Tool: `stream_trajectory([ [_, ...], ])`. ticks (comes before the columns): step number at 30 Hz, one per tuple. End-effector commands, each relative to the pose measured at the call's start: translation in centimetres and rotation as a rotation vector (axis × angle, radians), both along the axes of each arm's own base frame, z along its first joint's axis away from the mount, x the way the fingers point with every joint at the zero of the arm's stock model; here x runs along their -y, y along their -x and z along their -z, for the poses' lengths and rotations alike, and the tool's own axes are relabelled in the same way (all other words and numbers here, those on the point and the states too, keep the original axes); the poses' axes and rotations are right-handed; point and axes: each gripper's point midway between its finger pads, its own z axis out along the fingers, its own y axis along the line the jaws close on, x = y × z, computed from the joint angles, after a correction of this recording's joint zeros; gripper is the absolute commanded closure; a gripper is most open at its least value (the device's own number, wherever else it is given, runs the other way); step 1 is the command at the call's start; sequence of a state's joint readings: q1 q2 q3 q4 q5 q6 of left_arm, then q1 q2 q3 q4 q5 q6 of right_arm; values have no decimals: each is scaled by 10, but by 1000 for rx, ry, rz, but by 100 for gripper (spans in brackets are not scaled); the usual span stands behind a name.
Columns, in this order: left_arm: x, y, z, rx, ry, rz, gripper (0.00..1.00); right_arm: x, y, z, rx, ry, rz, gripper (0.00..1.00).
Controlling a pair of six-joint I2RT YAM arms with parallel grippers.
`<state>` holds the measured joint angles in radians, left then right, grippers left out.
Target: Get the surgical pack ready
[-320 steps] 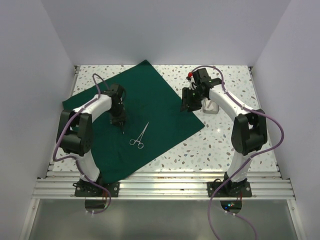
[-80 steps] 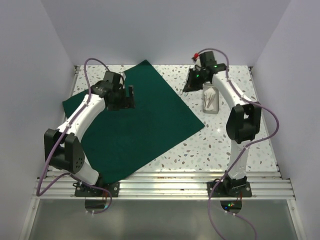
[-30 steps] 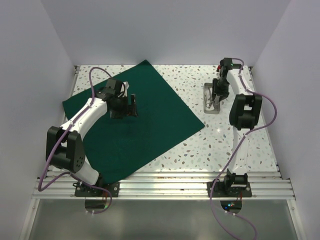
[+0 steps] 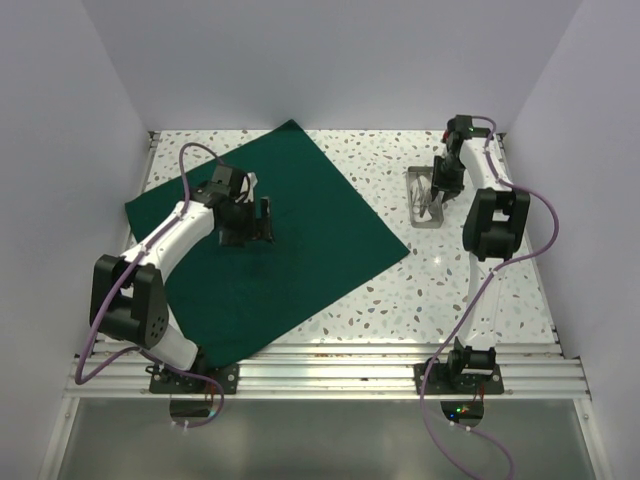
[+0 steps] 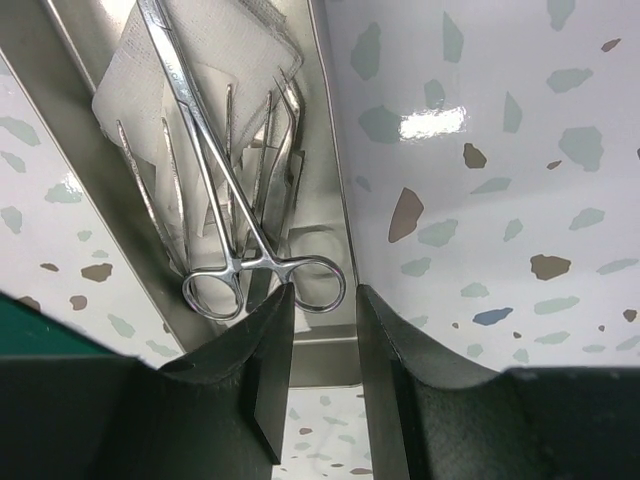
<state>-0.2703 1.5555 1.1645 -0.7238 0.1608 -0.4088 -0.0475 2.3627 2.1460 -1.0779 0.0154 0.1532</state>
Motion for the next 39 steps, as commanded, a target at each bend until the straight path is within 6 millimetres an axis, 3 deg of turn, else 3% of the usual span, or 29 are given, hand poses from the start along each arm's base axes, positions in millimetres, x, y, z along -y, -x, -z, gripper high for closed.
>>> stream_trajectory([
  [1,0,-4,-12,40,22,-12,14,9,-13,-30,85,23,18,65],
  [9,-4,1,-13,34,5,-18,14,15,-18,-27,96,45,33,66],
  [18,-4,2,-14,29,7,-25,14,13,-18,5,62,37,38,68],
  [26,-9,4,-17,29,-17,-37,14,18,-27,12,85,62,51,74],
  [32,-10,5,-21,33,-20,-42,14,16,-25,23,67,47,49,87],
  [37,-12,5,-21,31,-24,-50,14,12,-26,13,90,29,62,100],
  [39,-12,4,-21,30,-29,-61,13,9,-23,5,101,18,95,100],
])
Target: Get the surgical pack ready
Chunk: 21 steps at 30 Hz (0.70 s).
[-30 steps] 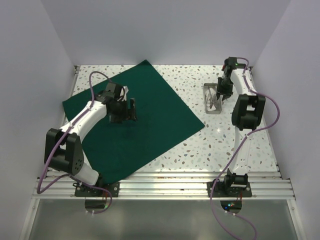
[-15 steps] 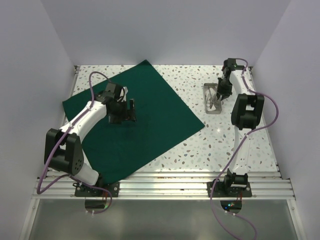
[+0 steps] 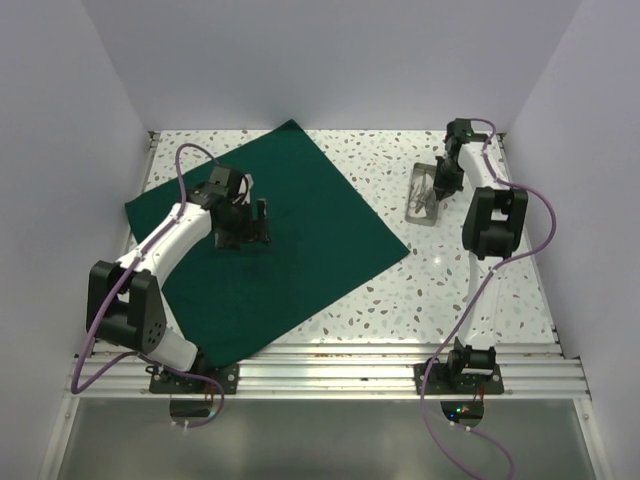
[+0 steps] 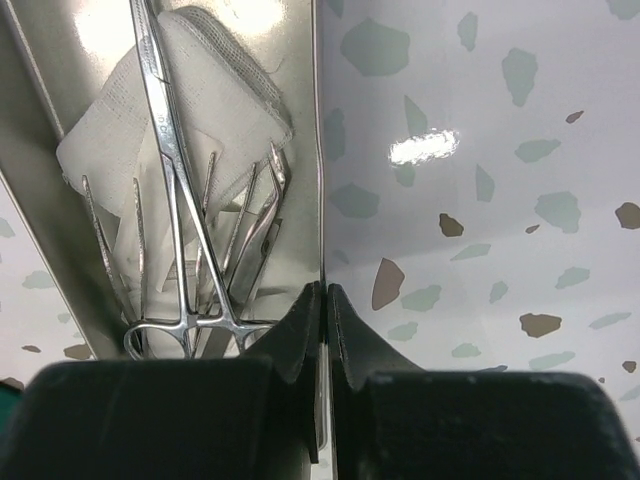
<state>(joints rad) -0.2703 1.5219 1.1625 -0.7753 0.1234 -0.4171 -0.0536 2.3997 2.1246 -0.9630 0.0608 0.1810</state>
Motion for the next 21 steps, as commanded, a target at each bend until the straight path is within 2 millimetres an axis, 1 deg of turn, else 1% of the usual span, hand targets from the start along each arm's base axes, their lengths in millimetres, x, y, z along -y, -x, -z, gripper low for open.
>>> stream_trajectory([
  [1,-4,-6,-15,38,0,-44,13,-4,-8,-33,105,-34,58,100],
  [2,-5,-6,-14,36,-6,-50,13,-5,-1,-31,101,-45,82,100],
  [4,-7,-7,-13,27,-18,-62,14,-5,-2,-43,142,-47,104,100],
  [5,-8,-9,-13,28,-23,-70,13,-8,-1,-52,161,-61,99,100],
  [6,-8,-11,-14,27,-28,-82,13,-9,-1,-56,165,-67,96,100],
  [7,-13,-12,-13,23,-52,-99,13,-11,2,-59,159,-75,95,100],
  [8,-15,-13,-11,16,-63,-116,13,-14,1,-68,171,-89,89,100],
  [9,-17,-15,-13,19,-74,-128,13,-16,3,-71,170,-91,85,100],
  [10,-23,-15,-11,15,-105,-149,12,-19,5,-74,165,-92,82,100],
  [11,-25,-16,-8,6,-114,-164,12,-31,8,-83,174,-117,58,100],
  [13,-32,-19,-6,-5,-128,-193,11,-40,11,-91,187,-114,40,100],
  [14,-34,-19,-5,-13,-119,-208,11,-56,14,-93,190,-123,17,100],
  [16,-41,-22,-4,-21,-81,-246,11,-76,19,-103,194,-146,-23,100],
  [17,-44,-23,-6,-16,-66,-269,11,-102,21,-110,200,-152,-76,100],
  [18,-54,-25,-7,-12,-62,-304,11,-117,27,-112,187,-152,-110,100],
  [19,-59,-25,-8,-9,-62,-326,11,-133,29,-116,193,-158,-143,100],
  [20,-64,-25,-11,0,-61,-354,11,-166,37,-116,187,-171,-198,100],
  [21,-73,-26,-12,5,-71,-388,11,-183,40,-118,194,-183,-225,100],
])
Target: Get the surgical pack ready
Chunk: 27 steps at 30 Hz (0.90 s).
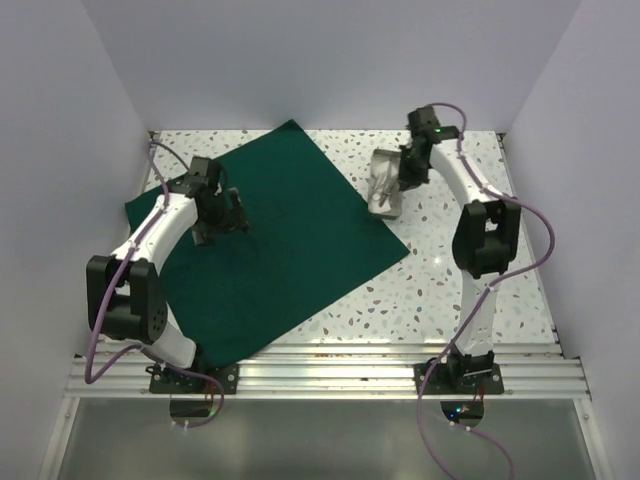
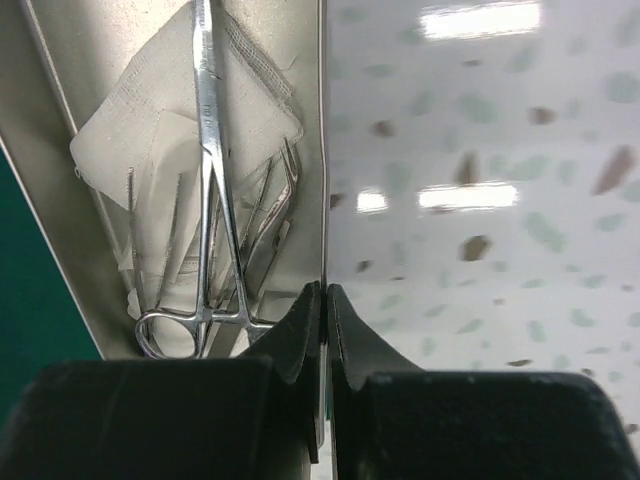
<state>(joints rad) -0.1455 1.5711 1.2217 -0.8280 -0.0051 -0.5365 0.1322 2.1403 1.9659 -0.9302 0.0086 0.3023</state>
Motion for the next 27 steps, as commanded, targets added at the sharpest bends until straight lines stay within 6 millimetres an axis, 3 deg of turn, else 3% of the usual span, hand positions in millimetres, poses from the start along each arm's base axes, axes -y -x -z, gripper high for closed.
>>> stream_trajectory([
  [1,-21,-4,-16,48,0,-112,11,-110,26,-40,65,-87,-194,100],
  [7,-38,8,-10,19,-33,-174,10,-225,54,-26,54,-124,-381,100],
  [12,-42,25,12,-36,-22,-204,10,-286,75,-8,43,-122,-478,100],
  [17,-42,38,43,-121,-15,-195,12,-308,86,28,11,-73,-512,100],
  [25,-46,34,68,-174,-41,-200,14,-314,100,49,-11,-20,-547,100],
  [27,-45,34,72,-181,-36,-197,15,-314,104,49,-24,-24,-554,89],
])
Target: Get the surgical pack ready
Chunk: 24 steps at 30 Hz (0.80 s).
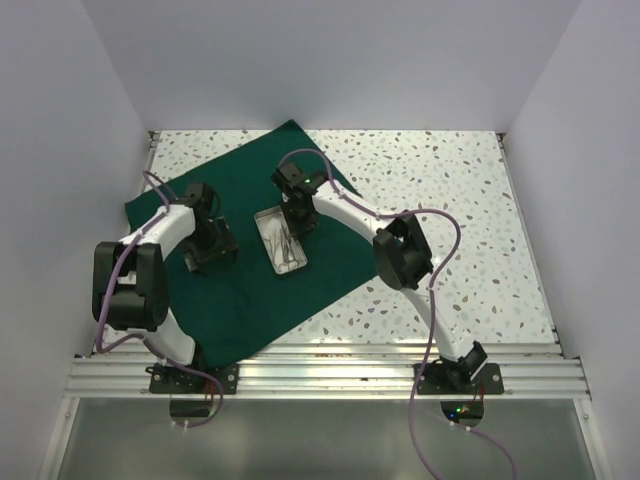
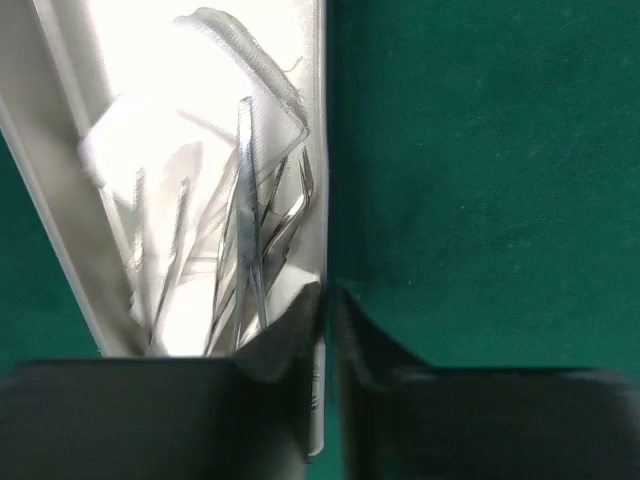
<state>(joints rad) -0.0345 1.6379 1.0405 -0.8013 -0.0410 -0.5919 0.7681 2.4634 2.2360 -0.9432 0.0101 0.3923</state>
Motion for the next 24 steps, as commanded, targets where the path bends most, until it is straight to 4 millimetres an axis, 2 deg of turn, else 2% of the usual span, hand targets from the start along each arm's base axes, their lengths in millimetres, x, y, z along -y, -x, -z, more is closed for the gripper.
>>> stream_trajectory([
  [1,-1,-13,5,34,5,-16,17,-5,0,-26,39,-30,2,81],
  [2,-1,-12,8,27,12,-11,18,-4,1,-31,44,-29,0,63],
  [4,3,-12,14,9,28,7,23,9,-6,-46,89,-11,10,51],
  [7,9,-12,23,-16,61,40,36,34,-19,-69,119,-30,54,47],
  [8,10,-11,26,-22,68,46,39,50,-26,-66,114,-27,87,47],
  [10,15,-9,34,-44,100,67,52,66,-32,-80,131,-53,122,49],
  [11,18,-9,37,-50,116,74,55,83,-37,-70,116,-48,158,50],
  [13,30,-5,45,-72,183,94,66,99,-37,-62,89,-54,186,58],
  [14,35,-5,48,-77,207,105,69,115,-33,-47,48,-32,211,63],
  [15,40,-3,52,-89,233,123,72,120,-30,-39,29,-23,204,67],
  [16,52,-5,52,-78,279,154,72,124,-31,-39,41,-27,204,73],
  [17,57,-4,54,-82,286,168,72,133,-22,-25,11,-4,210,74],
  [21,81,-4,63,-127,297,238,73,143,-15,-12,4,0,221,79],
  [22,92,-1,63,-137,309,264,74,145,-14,-8,-2,4,226,81],
  [24,105,-5,65,-144,321,280,74,154,-13,4,-28,16,255,88],
])
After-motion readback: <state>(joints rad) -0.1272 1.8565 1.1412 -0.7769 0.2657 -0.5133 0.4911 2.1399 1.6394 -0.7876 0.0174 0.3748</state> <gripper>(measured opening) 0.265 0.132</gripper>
